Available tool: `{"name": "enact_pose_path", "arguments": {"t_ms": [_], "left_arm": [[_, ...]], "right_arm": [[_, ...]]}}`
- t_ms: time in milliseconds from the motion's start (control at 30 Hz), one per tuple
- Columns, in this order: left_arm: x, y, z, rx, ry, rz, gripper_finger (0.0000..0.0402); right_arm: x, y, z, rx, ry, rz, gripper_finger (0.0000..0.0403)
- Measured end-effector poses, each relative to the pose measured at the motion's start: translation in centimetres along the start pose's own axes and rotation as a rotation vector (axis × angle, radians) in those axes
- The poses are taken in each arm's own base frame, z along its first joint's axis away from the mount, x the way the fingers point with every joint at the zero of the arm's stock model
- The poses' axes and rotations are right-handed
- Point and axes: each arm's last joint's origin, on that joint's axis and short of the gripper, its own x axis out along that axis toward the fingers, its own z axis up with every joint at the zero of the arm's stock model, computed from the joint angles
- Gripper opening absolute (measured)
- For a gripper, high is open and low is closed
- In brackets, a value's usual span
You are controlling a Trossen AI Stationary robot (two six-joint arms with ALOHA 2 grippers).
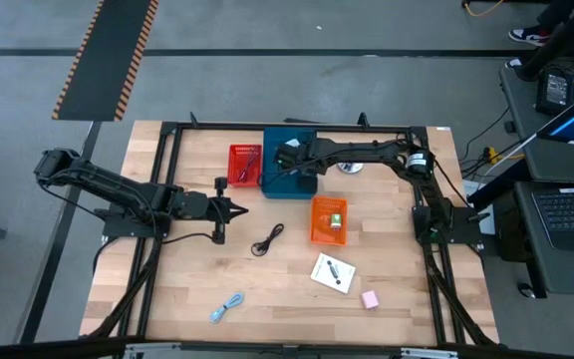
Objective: Pick and place items into bin
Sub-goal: Put the left card reader box into the blue bin, then put the black charger cable into the red bin
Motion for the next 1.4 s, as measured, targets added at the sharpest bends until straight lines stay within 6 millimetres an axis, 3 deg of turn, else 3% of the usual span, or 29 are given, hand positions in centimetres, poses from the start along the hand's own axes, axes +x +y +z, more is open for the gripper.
{"name": "enact_pose_path", "arguments": {"t_ms": [233, 367, 800, 1033, 1400], "left_arm": [[0.0, 0.0, 0.0, -0.019, 0.000, 0.000, 0.0002], [0.0, 0.0, 0.0, -0.018, 0.000, 0.000, 0.0002], [0.0, 0.0, 0.0, 0.000, 0.001, 0.000, 0.0002], [0.0, 0.0, 0.0, -0.053, 0.001, -0.001, 0.0002], [-0.3, -0.9, 0.1, -0.133, -0.004, -0.043, 0.0002]], "right_arm": [[0.0, -0.2, 0.1, -0.023, -0.013, -0.009, 0.0088], [-1.2, -0.8, 0.3, 0.007, -0.036, -0.015, 0.0088], [-13.0, -1.3, -0.7, 0.159, -0.361, 0.131, 0.0087], [-16.2, 0.9, -0.7, 0.158, -0.443, 0.158, 0.0082], [-16.4, 7.6, -1.3, 0.145, -0.502, 0.197, 0.0015]]}}
